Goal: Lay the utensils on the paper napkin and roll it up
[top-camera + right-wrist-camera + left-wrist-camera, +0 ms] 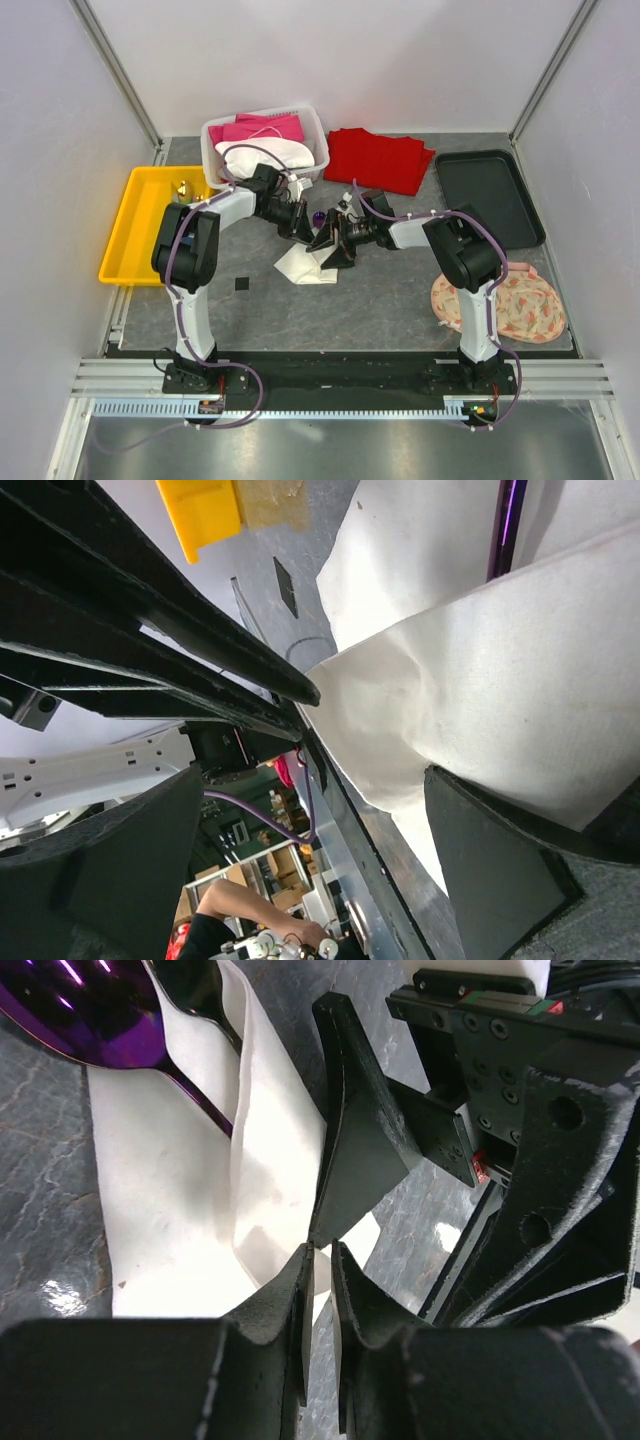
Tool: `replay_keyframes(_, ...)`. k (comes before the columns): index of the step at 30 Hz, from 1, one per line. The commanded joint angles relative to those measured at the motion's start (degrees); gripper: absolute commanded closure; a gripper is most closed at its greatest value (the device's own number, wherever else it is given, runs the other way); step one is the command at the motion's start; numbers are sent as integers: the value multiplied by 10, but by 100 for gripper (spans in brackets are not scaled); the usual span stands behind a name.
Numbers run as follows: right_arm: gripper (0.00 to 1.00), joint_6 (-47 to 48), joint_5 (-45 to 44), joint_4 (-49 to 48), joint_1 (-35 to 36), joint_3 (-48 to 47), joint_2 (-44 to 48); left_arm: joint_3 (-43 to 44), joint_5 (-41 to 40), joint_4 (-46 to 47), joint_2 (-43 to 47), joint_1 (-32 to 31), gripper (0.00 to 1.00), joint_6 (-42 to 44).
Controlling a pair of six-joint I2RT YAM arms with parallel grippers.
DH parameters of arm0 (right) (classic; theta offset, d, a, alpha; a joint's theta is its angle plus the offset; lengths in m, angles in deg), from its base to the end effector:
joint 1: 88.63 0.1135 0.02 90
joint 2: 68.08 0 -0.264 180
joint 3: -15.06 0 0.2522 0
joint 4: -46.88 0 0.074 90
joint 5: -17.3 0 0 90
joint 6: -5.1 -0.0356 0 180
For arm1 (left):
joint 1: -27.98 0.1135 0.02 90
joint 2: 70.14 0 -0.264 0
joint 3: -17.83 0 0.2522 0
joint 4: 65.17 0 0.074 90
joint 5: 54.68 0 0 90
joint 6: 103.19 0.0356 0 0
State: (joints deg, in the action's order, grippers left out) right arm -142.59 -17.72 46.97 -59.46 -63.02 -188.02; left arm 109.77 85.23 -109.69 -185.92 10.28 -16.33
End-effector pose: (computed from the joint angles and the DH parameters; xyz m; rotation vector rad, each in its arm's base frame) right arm 0.3436 0.2252 0.1108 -0.0538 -2.5676 -1.7120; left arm 0.3740 -0.1479 0.1592 0.5683 2.5930 -1.3015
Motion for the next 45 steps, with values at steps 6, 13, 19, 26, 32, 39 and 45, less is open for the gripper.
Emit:
replay_keyframes(6,2,23,-7,1,4,-7,2,-43,0,-3,21,-5,84,12)
replay_keyframes(13,6,26,-15,8,2,-19,17,-49,-34,-12,7,-3,90,14)
replay_keyframes(19,22,39,-57,43,-10,-56,50,-49,-38,-1,1,-4,94,6)
replay_keyframes(26,42,141,-160,203,-15,-131,65,-55,-59,4,-1,-4,98,1)
replay_keyframes(32,69,226,-265,305,-9,-183,52,-58,-68,12,-5,-4,98,-11)
replay_keyframes(39,85,259,-323,347,16,-227,23,-56,-72,14,-9,-4,98,-13)
replay_keyframes(45,87,270,-351,370,41,-274,-6,-60,-73,17,-9,-5,98,-13)
